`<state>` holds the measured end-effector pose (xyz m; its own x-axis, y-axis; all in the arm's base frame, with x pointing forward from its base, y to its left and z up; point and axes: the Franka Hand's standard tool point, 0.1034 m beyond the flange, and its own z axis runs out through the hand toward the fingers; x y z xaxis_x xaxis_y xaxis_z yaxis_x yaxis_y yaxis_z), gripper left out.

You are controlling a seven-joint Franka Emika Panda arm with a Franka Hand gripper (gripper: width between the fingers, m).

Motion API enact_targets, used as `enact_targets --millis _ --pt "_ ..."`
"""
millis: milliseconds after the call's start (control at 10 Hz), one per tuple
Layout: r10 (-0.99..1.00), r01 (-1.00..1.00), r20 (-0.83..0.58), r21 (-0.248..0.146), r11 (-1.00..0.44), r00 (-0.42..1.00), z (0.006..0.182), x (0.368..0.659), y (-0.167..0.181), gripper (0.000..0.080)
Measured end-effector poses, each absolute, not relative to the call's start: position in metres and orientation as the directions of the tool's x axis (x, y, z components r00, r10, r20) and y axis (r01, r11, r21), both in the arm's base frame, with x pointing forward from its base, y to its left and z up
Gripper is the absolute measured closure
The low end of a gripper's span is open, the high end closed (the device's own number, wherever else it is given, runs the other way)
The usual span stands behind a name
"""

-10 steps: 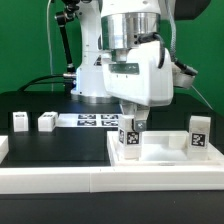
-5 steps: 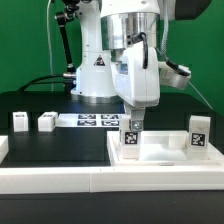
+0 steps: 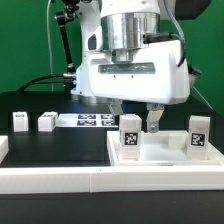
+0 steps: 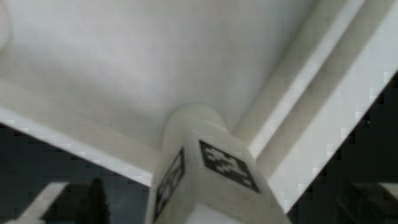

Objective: Assemble square table

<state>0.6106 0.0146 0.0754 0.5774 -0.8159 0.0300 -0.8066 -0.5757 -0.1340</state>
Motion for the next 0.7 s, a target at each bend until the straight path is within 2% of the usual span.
enact_targets --millis 200,700 --pt "-0.688 -0.678 0.059 -0.127 -0.724 0.723 0.0770 0.6127 0.0124 0.0150" --pt "-0.333 -0.329 0.097 -0.051 -0.943 0.938 0.0804 0.6153 0.0160 0.0151"
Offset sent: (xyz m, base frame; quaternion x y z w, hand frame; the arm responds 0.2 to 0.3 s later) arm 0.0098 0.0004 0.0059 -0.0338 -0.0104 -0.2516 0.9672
